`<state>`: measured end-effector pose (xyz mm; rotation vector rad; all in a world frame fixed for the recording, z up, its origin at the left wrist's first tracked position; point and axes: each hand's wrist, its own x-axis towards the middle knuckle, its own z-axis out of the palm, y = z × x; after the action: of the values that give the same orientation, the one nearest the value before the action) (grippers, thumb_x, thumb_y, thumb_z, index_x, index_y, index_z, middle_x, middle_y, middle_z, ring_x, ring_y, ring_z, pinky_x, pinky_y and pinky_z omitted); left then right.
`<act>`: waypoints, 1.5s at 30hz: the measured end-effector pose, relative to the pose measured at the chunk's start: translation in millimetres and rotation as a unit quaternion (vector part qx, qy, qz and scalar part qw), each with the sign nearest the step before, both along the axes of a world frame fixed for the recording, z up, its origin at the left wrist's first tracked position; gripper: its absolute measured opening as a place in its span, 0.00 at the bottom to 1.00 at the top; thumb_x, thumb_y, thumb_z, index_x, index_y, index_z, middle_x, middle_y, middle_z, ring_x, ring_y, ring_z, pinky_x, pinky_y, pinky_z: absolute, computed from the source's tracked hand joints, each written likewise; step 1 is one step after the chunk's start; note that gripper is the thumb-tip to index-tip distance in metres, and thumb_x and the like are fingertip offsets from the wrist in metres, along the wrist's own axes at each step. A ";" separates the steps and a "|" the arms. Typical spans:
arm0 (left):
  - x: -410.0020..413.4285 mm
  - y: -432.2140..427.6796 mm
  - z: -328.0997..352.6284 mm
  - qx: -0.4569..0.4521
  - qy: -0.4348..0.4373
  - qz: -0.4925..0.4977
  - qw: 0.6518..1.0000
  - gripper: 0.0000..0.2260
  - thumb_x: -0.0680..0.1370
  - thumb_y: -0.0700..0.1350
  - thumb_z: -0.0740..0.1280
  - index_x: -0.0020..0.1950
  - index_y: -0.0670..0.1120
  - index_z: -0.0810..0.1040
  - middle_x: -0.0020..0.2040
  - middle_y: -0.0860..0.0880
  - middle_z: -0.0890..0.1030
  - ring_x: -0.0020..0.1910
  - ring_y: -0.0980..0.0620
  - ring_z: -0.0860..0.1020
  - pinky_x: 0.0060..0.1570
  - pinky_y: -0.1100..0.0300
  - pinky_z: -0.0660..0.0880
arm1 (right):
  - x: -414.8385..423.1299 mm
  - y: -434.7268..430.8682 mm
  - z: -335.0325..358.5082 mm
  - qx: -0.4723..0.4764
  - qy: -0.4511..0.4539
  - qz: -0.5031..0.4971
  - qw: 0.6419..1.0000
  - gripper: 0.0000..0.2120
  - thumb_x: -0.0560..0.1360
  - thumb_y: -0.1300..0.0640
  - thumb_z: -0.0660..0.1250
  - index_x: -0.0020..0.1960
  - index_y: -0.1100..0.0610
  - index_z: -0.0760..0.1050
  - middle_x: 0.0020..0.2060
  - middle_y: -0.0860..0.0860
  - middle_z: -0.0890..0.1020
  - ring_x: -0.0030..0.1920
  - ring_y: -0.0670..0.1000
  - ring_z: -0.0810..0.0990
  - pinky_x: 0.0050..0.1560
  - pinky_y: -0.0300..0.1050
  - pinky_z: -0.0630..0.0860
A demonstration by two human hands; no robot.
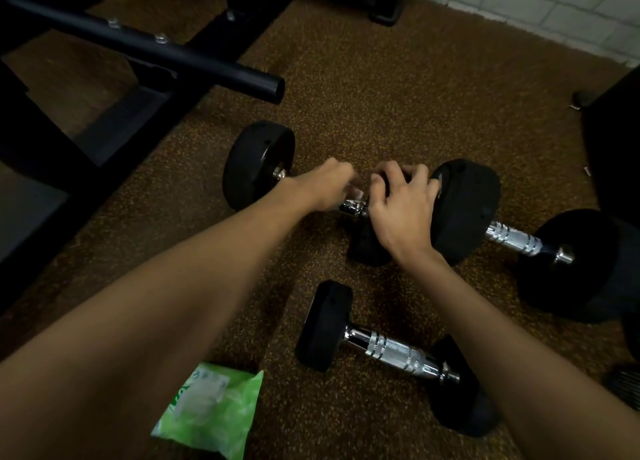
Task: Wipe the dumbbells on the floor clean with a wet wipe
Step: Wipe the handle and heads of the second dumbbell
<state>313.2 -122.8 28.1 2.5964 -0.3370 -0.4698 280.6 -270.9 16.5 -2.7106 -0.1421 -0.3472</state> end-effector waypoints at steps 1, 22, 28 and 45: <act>-1.7 -1.8 -1.3 -0.005 -0.005 -0.010 1.000 0.11 0.79 0.48 0.62 0.59 0.46 0.77 0.52 0.43 0.76 0.57 0.41 0.76 0.55 0.48 0.75 | 0.5 -0.2 0.0 -0.001 -0.001 0.001 1.000 0.17 0.79 0.46 0.53 0.59 0.52 0.75 0.59 0.59 0.72 0.61 0.60 0.69 0.62 0.50 0.59; -37.4 7.7 -4.7 -0.089 -0.112 -0.062 0.988 0.12 0.79 0.36 0.58 0.58 0.43 0.78 0.51 0.42 0.81 0.52 0.47 0.78 0.47 0.58 0.72 | -4.4 -0.1 0.4 0.015 -0.007 0.007 1.000 0.16 0.79 0.47 0.55 0.60 0.52 0.75 0.60 0.59 0.72 0.62 0.59 0.68 0.62 0.49 0.59; -28.9 22.8 -13.9 -0.087 -0.120 0.010 0.989 0.13 0.81 0.47 0.59 0.62 0.44 0.77 0.55 0.42 0.82 0.55 0.47 0.79 0.51 0.60 0.73 | -4.7 0.2 -2.0 0.011 -0.006 0.005 1.000 0.17 0.79 0.46 0.53 0.60 0.51 0.75 0.61 0.58 0.73 0.62 0.58 0.68 0.62 0.48 0.57; -68.6 18.3 -53.1 -0.035 -0.285 -0.064 0.956 0.23 0.75 0.28 0.60 0.70 0.39 0.70 0.70 0.41 0.70 0.72 0.45 0.66 0.73 0.56 0.55 | -4.5 2.4 2.6 0.040 -0.005 -0.005 0.999 0.15 0.79 0.48 0.57 0.60 0.51 0.76 0.60 0.59 0.72 0.62 0.60 0.68 0.62 0.50 0.61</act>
<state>244.6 -104.5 -25.1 2.6029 -0.6988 0.2641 276.1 -268.5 19.1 -2.6313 -0.1152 -0.3625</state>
